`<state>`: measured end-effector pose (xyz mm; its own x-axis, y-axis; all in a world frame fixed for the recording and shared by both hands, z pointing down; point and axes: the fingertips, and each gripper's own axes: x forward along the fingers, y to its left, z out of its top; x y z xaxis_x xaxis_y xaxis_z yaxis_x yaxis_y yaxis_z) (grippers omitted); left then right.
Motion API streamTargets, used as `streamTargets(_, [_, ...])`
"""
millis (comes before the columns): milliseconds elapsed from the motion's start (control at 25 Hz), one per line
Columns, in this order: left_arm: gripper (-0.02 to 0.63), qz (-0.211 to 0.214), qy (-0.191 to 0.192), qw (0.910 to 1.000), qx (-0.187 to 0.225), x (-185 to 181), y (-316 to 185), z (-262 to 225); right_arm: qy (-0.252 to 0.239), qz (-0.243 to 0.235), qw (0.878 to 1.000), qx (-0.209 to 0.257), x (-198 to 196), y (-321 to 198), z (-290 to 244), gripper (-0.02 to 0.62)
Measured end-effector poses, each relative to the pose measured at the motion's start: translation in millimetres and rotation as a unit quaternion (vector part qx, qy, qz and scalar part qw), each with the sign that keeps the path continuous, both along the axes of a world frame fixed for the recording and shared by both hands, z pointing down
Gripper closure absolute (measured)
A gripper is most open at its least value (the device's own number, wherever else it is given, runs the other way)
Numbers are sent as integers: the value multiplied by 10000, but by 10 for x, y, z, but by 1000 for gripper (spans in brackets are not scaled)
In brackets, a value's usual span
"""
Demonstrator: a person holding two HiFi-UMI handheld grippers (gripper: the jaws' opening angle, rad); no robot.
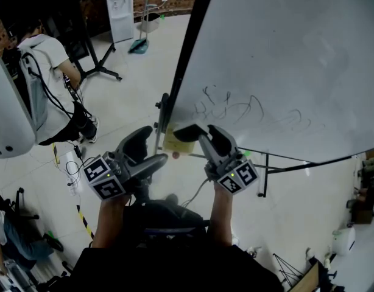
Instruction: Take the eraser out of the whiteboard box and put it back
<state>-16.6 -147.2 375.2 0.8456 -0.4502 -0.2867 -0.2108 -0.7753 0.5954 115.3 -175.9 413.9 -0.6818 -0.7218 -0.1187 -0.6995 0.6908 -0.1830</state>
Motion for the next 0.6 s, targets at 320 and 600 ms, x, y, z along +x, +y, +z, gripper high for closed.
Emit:
streamTargets(320, [178,-34,-6,10000,-41,-27,-10,34,367,-58,9992,-156,-91,-40,206,439])
streamTargets(600, [178,-24,-4,10000,-43,-28,9,31,598,-75,9978,-289,-142,-56,371,439])
